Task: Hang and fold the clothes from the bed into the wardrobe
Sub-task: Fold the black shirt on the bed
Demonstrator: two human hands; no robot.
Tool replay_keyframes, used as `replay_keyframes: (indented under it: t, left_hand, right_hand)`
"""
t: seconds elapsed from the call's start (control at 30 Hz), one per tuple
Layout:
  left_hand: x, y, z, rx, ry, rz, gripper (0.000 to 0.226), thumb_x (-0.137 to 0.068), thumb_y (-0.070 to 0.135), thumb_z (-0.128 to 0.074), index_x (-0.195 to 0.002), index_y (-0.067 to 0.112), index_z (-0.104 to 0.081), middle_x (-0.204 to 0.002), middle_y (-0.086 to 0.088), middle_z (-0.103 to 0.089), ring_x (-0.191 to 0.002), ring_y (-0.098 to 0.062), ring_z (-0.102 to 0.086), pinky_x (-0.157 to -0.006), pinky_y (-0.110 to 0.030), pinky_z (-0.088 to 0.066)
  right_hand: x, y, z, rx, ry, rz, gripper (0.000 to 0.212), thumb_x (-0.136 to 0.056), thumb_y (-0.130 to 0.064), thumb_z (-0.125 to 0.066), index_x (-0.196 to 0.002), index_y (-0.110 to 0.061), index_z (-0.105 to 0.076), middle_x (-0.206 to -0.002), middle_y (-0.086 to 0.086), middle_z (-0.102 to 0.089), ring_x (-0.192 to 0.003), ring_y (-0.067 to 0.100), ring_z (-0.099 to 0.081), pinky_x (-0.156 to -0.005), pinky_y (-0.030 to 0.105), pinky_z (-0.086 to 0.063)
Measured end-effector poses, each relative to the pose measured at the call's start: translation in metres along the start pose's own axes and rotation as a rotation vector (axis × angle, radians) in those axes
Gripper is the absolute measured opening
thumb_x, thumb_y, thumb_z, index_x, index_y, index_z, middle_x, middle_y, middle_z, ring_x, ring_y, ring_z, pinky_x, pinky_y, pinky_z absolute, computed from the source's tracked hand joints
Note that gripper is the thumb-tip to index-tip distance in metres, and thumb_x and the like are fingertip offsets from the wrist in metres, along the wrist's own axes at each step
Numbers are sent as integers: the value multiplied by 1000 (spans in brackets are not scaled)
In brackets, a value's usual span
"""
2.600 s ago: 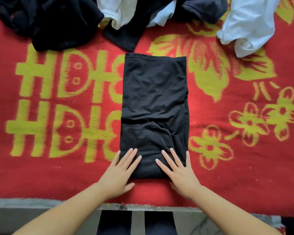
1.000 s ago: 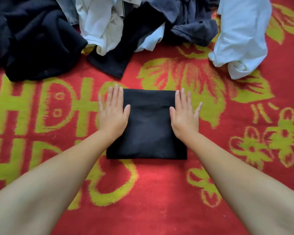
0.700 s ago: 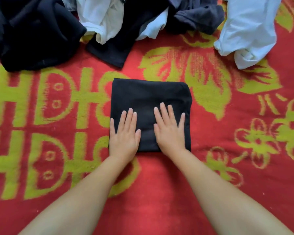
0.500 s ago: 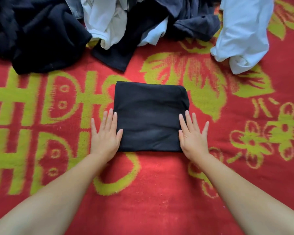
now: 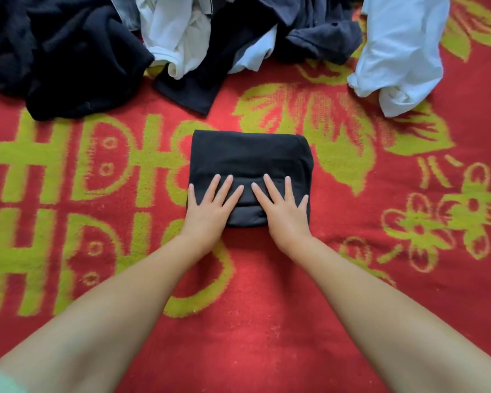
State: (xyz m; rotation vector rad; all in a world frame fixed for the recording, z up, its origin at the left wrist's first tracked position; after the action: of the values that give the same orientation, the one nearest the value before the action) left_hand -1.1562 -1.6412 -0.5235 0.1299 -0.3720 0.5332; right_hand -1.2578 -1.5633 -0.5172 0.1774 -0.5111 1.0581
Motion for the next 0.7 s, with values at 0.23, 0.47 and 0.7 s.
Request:
replay_keyframes:
  t: [0.23,0.47,0.7]
  left_hand:
    - [18,-11,72,154,-93,30,85,-89,-13,-38,-153,30,-2,-161,4,-2,-147,-28,6,-115,-59,-9]
    - [123,-11,122,174,-83,153,76,-93,-5,-43,-153,26,-7,-159,-1,-15,-146,-29,-9,-111,-53,-25]
    - [322,-47,124,245,56,550,75,-94,-6,-41,-154,24,-7,-159,-1,-16,-146,-27,-10,-112,-55,-24]
  right_hand:
    - [22,-10,78,-4,-62,73,75,-93,8,-38,-153,-30,-13,-161,-3,-6,-146,39,-1,-111,61,-19]
    - [102,-65,127,191,-121,329,74,-92,0,-50,-153,-28,-17,-153,3,-28,-139,33,-28,-100,45,-43]
    - [210,-212,141,411,-28,800,73,-91,-4,-50,-152,-27,-17,-151,2,-29,-138,30,-27,-101,47,-40]
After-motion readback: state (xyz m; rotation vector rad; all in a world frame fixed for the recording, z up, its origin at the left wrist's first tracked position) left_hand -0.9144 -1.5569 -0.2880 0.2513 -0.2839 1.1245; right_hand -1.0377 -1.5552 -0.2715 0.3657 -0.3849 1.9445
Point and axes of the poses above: each hand's wrist, its own x-axis away from the middle knuckle, its own z-axis out of the back of the hand, y = z × x, the point moved 10 cm from there along -x, towards the middle knuckle
